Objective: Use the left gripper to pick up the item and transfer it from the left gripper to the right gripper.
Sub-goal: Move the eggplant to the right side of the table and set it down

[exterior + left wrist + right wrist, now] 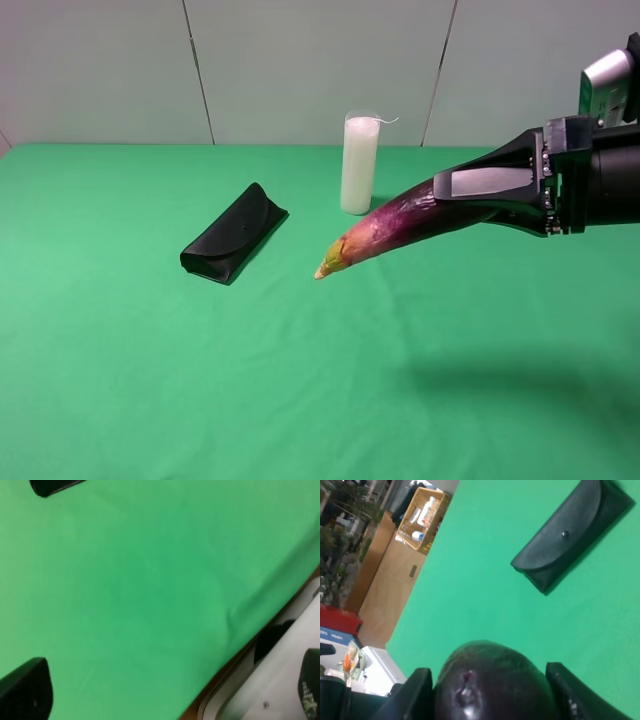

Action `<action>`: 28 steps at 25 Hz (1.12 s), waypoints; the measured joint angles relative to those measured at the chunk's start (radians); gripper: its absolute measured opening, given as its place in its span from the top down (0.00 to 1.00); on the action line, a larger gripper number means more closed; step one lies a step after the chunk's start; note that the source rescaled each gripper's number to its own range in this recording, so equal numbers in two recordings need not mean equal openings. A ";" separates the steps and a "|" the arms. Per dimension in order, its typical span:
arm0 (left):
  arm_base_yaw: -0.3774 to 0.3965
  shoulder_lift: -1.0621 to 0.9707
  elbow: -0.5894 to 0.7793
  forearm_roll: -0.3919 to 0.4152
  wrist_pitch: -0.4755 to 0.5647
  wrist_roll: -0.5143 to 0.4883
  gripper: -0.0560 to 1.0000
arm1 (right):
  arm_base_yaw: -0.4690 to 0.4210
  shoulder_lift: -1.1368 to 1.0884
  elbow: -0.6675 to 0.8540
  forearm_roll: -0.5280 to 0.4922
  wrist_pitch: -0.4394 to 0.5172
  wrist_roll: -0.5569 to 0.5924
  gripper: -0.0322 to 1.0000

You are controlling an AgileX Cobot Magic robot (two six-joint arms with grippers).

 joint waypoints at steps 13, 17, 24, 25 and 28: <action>0.000 -0.022 0.007 0.000 -0.020 -0.016 0.02 | 0.000 0.000 0.000 -0.054 -0.004 0.044 0.97; 0.000 -0.022 0.007 0.000 -0.021 -0.016 0.02 | 0.000 0.000 0.000 -0.109 -0.036 0.095 0.97; 0.096 -0.022 0.007 0.000 -0.021 -0.016 0.02 | 0.000 0.000 0.000 -0.196 -0.077 0.186 0.97; 0.130 -0.022 0.007 0.000 -0.021 -0.016 0.02 | 0.000 0.000 0.000 -0.209 -0.084 0.203 0.97; 0.226 -0.022 0.007 0.000 -0.021 -0.016 0.02 | 0.000 0.000 0.000 -0.248 -0.122 0.248 0.97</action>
